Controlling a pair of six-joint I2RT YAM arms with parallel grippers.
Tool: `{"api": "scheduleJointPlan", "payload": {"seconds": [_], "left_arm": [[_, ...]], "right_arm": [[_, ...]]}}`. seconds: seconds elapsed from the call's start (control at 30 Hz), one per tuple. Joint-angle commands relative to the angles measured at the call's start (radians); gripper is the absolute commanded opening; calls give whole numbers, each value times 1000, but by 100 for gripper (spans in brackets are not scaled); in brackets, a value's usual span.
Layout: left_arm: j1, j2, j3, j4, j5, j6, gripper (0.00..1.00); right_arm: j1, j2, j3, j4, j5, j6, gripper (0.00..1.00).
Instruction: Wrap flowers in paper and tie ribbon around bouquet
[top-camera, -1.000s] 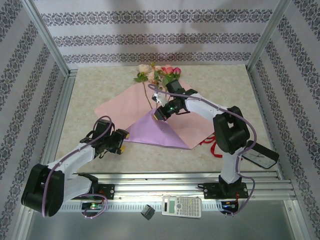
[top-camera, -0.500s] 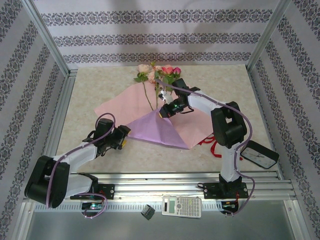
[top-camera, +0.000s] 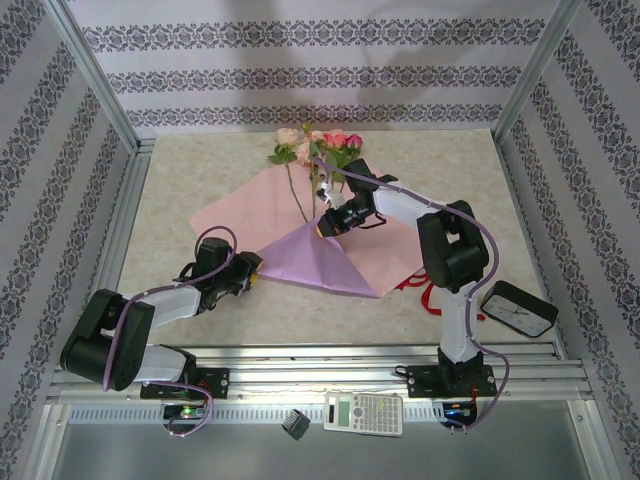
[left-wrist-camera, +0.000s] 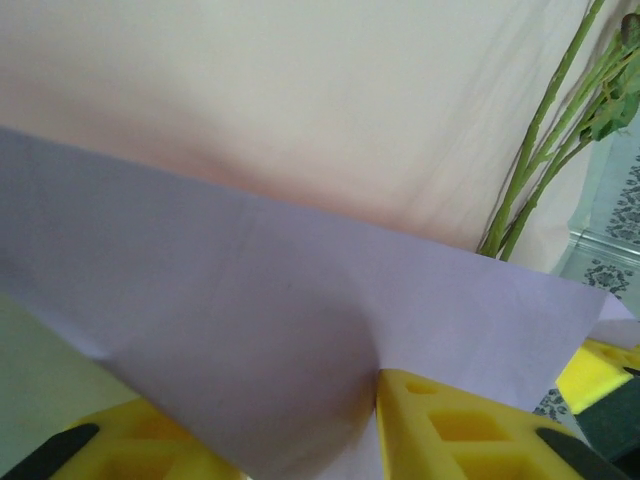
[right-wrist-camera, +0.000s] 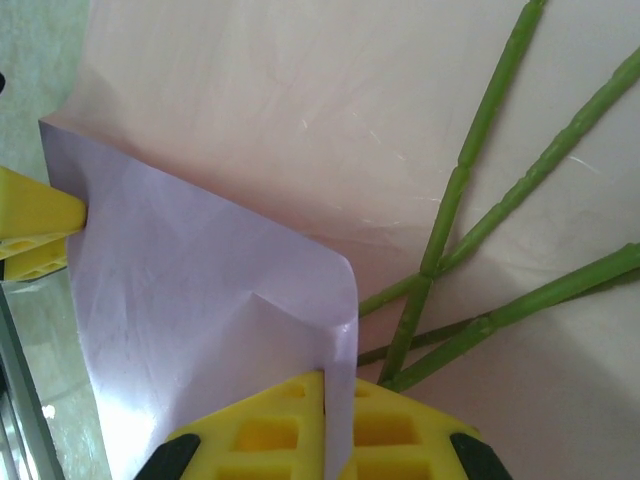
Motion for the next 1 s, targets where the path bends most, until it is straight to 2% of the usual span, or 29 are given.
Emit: {"api": "scheduleJointPlan", "payload": {"seconds": [0.0, 0.13, 0.2, 0.27, 0.4, 0.53, 0.6, 0.7, 0.77, 0.83, 0.97], "left_arm": [[8, -27, -4, 12, -17, 0, 30], [8, -59, -23, -44, -31, -2, 13], [8, -66, -30, -62, -34, 0, 7], [7, -67, -36, -79, -38, -9, 2], [6, -79, -40, -100, -61, -41, 0], [2, -104, -40, -118, -79, -78, 0], [-2, -105, -34, -126, -73, -86, 0], [-3, -103, -33, -127, -66, -93, 0], [-4, -99, -35, -126, -65, -98, 0], [-4, -94, -34, -119, -63, -99, 0], [-4, -77, -27, -115, -55, -99, 0]], "right_arm": [[11, 18, 34, 7, -28, 22, 0], [11, 8, 30, 32, -5, 68, 2], [8, -11, 23, 40, 15, 96, 14], [-2, -58, 2, 58, 83, 168, 31], [-54, -249, -121, 72, 307, 419, 49], [-81, -523, -345, 31, 433, 791, 51], [-37, -657, -486, 25, 466, 978, 51], [102, -855, -665, 64, 538, 1308, 52], [213, -940, -779, 172, 598, 1533, 52], [294, -958, -862, 284, 634, 1717, 53], [376, -899, -975, 511, 667, 1902, 51]]}}
